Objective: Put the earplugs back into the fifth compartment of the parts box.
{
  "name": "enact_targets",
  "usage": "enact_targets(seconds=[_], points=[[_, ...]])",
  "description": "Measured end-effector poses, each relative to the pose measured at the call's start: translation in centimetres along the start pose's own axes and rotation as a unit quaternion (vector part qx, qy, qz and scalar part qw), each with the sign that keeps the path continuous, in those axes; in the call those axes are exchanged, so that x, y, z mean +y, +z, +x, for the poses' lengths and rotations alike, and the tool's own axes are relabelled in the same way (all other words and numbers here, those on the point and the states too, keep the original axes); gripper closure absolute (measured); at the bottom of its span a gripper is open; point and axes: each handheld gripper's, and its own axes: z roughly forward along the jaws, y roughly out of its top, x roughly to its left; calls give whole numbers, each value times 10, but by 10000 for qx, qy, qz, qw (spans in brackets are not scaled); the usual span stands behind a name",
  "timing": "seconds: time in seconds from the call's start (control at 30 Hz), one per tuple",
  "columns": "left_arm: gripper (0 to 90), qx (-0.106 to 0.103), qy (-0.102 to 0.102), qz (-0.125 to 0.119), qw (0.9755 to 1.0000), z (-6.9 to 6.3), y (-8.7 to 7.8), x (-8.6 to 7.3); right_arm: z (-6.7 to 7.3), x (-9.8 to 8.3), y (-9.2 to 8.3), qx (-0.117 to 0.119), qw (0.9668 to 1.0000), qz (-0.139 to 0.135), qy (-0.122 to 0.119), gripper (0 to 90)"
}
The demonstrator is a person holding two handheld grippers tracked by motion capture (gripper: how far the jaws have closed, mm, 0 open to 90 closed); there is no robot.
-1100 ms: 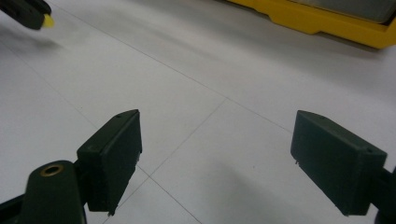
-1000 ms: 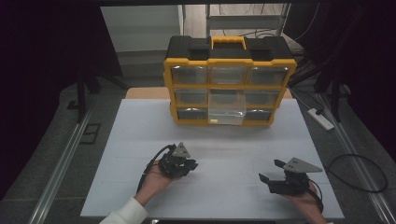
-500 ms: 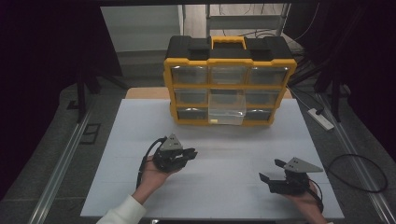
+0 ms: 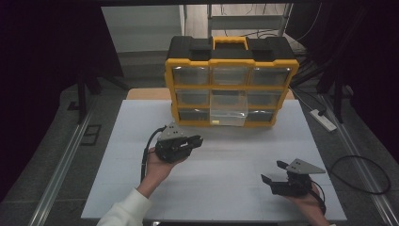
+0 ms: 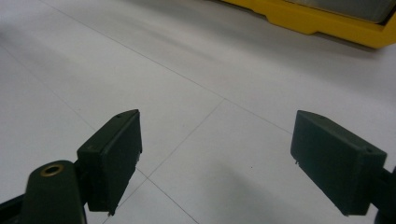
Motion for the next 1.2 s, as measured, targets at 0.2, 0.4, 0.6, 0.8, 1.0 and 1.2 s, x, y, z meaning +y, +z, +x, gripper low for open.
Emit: enact_targets(seconds=[0.2,0.4,0.6,0.8,1.0,1.2], points=[[787,-26,-57,-206,9998,4,2,18,-1,0,-1,5,10000,2,7,168],[787,-8,-75,-326,9994,7,6,32,-1,0,-1,5,10000,-12,7,169],[787,-6,-76,-365,9993,10,11,43,-1,0,-1,0,10000,-12,8,168],[787,57,-79,-420,9991,14,19,59,-1,0,-1,3,10000,-3,-5,168],[786,74,-87,-446,9989,18,27,74,-1,0,-1,12,10000,-3,2,169],[786,102,-30,-493,9987,17,39,85,-1,0,-1,19,10000,-13,2,169]])
